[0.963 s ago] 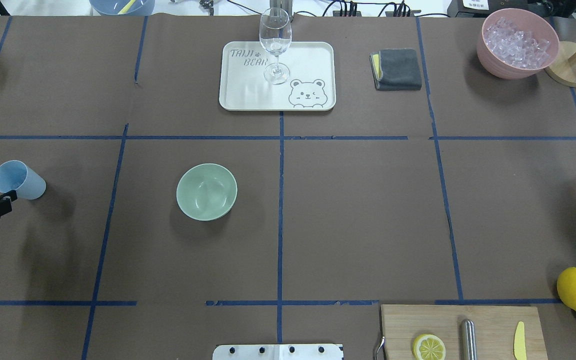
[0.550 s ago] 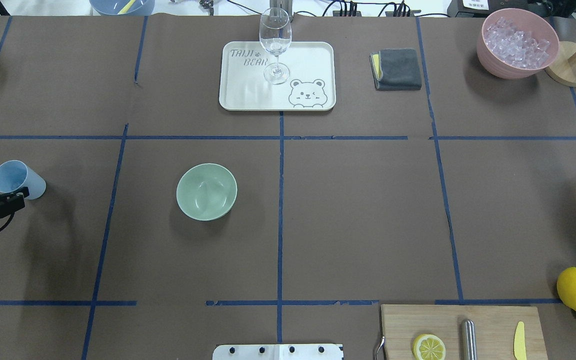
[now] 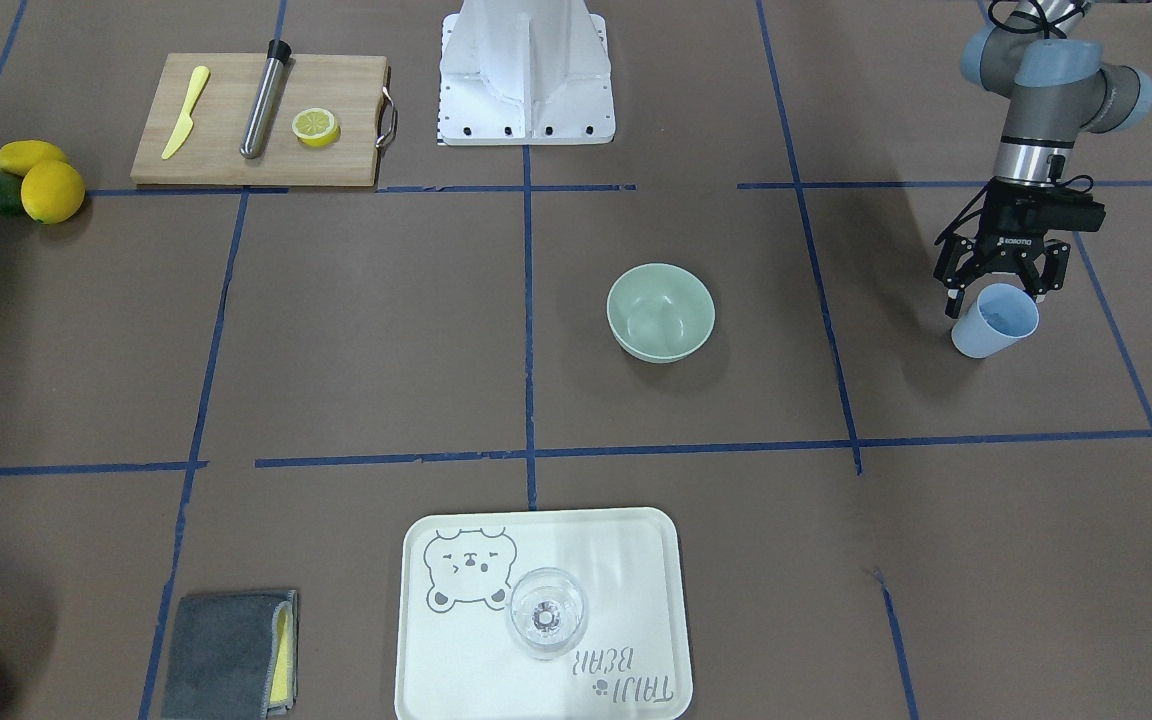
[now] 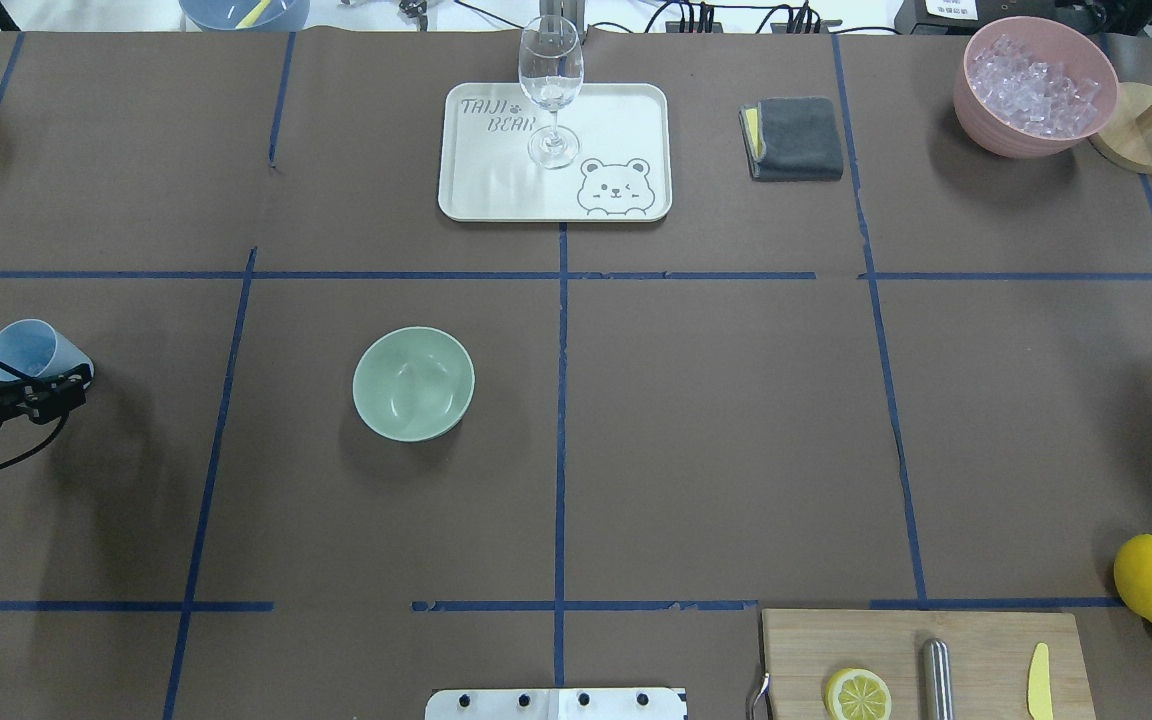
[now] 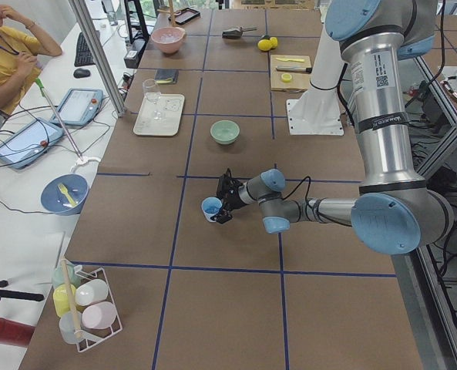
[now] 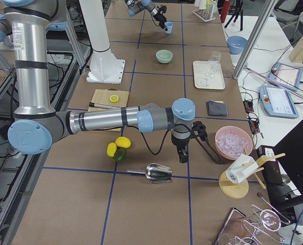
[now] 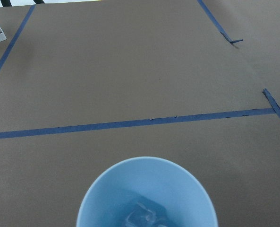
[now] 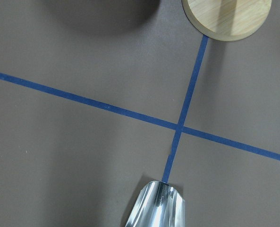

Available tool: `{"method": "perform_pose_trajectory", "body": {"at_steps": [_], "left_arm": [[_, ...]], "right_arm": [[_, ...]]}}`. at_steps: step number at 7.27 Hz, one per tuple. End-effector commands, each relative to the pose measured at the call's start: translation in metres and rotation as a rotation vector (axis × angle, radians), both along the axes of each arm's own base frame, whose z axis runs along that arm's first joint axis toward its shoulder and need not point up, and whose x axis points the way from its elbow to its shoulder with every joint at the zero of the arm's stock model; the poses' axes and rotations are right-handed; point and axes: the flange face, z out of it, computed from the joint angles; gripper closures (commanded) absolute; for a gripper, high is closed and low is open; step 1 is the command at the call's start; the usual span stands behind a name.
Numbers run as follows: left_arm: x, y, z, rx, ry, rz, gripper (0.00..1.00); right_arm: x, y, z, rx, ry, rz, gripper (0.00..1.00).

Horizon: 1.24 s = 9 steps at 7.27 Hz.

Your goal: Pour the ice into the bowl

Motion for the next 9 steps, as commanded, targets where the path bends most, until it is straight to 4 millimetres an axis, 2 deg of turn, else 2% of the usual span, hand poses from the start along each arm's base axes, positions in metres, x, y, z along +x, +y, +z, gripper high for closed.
{"method": "perform_pose_trajectory", "body": {"at_steps": [1,6,9], "left_arm": [[0.007,-0.005,0.012,-0.007,-0.017,0.000,0.02],[0.004,-0.005,0.014,-0.002,-0.011,-0.015,0.06],[-0.003,-0.017,0.009,0.063,-0.043,-0.150,0.05]], "right_arm": [[0.000,0.001,0.001,-0.003,0.000,0.001,0.00],[0.000,0.000,0.000,-0.002,0.000,0.002,0.00],[0.000,-0.001,-0.001,0.000,0.000,0.001,0.00]]}}
